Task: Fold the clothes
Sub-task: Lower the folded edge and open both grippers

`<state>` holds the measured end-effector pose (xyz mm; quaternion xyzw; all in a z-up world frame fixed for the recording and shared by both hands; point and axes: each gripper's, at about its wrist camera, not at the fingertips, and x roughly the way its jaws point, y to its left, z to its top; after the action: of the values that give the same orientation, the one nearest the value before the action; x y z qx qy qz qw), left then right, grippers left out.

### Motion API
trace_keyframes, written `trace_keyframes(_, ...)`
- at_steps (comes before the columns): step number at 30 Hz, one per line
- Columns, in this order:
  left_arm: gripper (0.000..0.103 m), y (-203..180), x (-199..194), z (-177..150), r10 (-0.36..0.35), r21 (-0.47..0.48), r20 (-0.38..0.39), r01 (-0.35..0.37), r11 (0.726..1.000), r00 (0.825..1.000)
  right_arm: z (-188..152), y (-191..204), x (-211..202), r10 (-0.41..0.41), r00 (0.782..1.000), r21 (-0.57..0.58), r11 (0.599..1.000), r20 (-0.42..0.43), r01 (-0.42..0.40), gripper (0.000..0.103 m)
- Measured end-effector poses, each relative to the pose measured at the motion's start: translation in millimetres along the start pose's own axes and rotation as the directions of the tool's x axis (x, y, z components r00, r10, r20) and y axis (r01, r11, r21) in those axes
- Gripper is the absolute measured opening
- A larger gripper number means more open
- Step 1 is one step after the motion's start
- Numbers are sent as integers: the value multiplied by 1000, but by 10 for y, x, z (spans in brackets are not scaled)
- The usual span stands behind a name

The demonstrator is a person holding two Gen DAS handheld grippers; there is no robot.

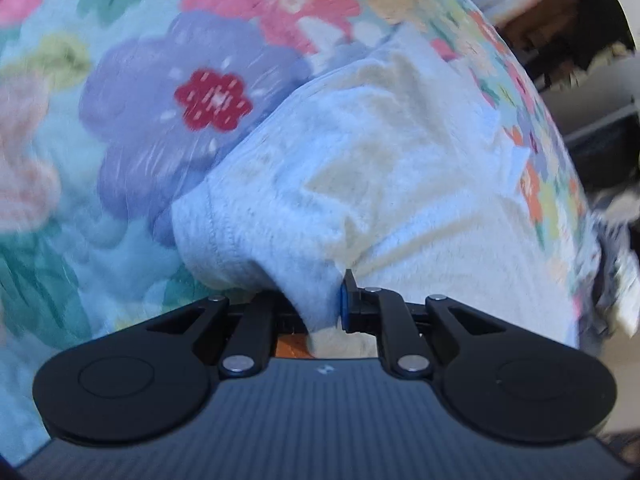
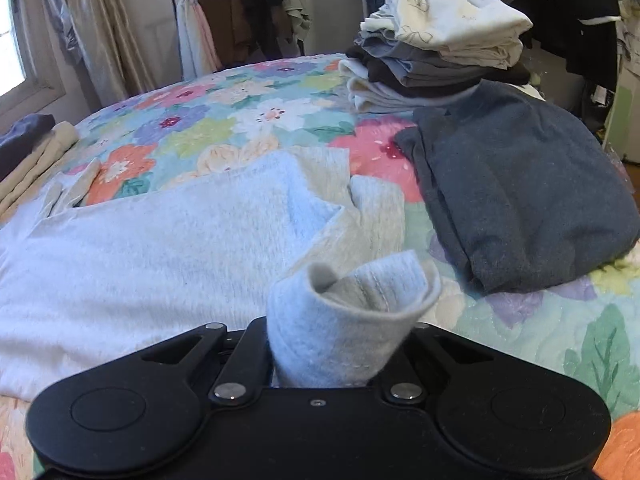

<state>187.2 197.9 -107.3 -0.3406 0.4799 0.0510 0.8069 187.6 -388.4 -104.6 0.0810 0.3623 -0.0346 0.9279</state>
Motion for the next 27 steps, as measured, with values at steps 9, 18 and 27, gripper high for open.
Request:
trace_keyframes(9,12,10,-37,51,2,1,-22,-2,1000,1000,64,114,-279,-108,994,-184,977,-7,105,31)
trace_keyframes(18,13,-58,-306,75,-28,73,-12,29,997,1000,28,54,-448,-330,943,-188,929,-35,318,61)
trace_keyframes(27,13,-139,-786,132,-82,166,37,74,983,996,749,970,-802,-36,999,-273,961,29,43,63)
